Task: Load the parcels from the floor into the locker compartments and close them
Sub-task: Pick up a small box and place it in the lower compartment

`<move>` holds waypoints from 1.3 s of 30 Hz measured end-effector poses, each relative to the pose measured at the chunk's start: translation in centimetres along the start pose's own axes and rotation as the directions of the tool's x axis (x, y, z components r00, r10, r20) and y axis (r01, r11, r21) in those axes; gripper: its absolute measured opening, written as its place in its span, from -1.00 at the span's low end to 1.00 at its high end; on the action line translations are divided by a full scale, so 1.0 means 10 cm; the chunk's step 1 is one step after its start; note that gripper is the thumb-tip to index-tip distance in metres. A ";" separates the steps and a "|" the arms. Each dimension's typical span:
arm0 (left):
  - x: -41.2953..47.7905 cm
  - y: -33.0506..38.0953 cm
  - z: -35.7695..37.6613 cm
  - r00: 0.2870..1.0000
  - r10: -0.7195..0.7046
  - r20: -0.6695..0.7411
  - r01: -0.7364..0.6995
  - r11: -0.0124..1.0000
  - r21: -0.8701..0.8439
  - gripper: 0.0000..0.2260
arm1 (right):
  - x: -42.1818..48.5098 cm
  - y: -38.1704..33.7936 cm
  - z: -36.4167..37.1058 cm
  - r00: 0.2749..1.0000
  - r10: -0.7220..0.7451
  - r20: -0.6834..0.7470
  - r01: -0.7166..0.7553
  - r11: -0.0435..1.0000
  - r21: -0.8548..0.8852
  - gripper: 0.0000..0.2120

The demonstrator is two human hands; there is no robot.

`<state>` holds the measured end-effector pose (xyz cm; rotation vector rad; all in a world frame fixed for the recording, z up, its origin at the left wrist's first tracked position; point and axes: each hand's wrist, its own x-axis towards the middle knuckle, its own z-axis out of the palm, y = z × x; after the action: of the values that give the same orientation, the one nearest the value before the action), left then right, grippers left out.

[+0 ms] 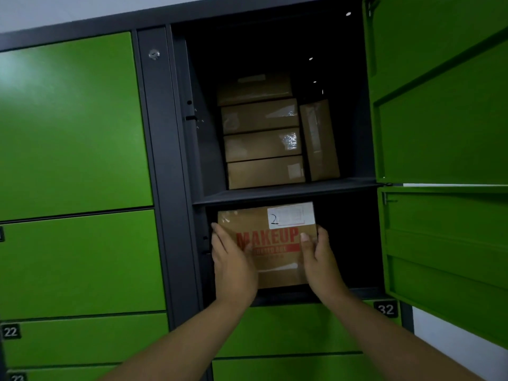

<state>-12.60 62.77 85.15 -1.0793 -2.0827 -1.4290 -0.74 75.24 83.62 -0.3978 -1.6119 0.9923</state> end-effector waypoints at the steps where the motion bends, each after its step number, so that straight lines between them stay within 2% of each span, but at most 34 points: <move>1: 0.00 0.02 0.06 0.999 0.034 -0.030 -0.031 0.996 0.085 -0.24 | 0.06 0.02 0.02 1.000 0.007 0.010 -0.007 1.000 -0.005 -0.76; 4: 0.11 -0.08 0.21 0.993 0.116 -0.007 -0.109 0.950 0.294 -0.16 | 0.22 0.07 0.05 0.999 0.031 0.035 -0.031 0.999 -0.013 -0.79; 8: 0.28 -0.27 0.41 0.953 0.284 0.106 -0.298 0.818 0.492 -0.14 | 0.43 0.15 -0.01 0.988 0.075 0.138 -0.063 0.994 -0.091 -0.74; 11: 0.41 -0.36 0.50 0.950 0.244 0.193 -0.309 0.802 0.512 -0.10 | 0.59 0.24 -0.03 0.973 0.130 0.192 -0.109 0.988 -0.113 -0.69; 14: 0.49 -0.40 0.56 0.942 0.226 0.247 -0.328 0.767 0.551 -0.11 | 0.73 0.32 -0.02 0.972 0.125 0.200 -0.102 0.987 -0.122 -0.69; 17: 0.51 -0.43 0.62 0.945 0.183 0.271 -0.311 0.756 0.576 -0.16 | 0.77 0.40 -0.02 0.972 0.086 0.218 -0.069 0.994 -0.083 -0.55; 20: 0.53 -0.45 0.67 0.949 0.151 0.275 -0.292 0.746 0.599 -0.22 | 0.76 0.47 -0.04 0.967 0.049 0.252 -0.027 0.996 -0.090 -0.62; 25: 0.55 -0.39 0.62 0.945 0.108 0.309 -0.288 0.726 0.625 -0.21 | 0.73 0.46 -0.01 0.977 0.030 0.210 -0.002 0.991 -0.130 -0.65; 29: 0.48 -0.37 0.49 0.934 0.118 0.336 -0.303 0.761 0.574 -0.21 | 0.68 0.37 -0.01 0.979 0.086 0.185 -0.052 0.982 -0.183 -0.69; 33: 0.41 -0.32 0.30 0.915 0.154 0.374 -0.285 0.901 0.328 -0.27 | 0.59 0.27 0.04 0.984 0.168 0.058 -0.145 0.949 -0.281 -0.73; 36: 0.37 -0.27 0.16 0.924 0.126 0.361 -0.179 0.977 0.117 -0.39 | 0.47 0.13 0.07 0.976 0.209 -0.058 -0.216 0.926 -0.310 -0.63; 39: 0.30 -0.27 -0.05 0.925 0.055 0.375 -0.017 0.994 -0.105 -0.43 | 0.25 -0.06 0.06 0.970 0.222 -0.095 -0.240 0.928 -0.286 -0.74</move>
<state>-16.57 62.98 85.74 -1.5301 -2.2492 -1.4075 -1.92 76.47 85.71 -0.8322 -1.6887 0.9018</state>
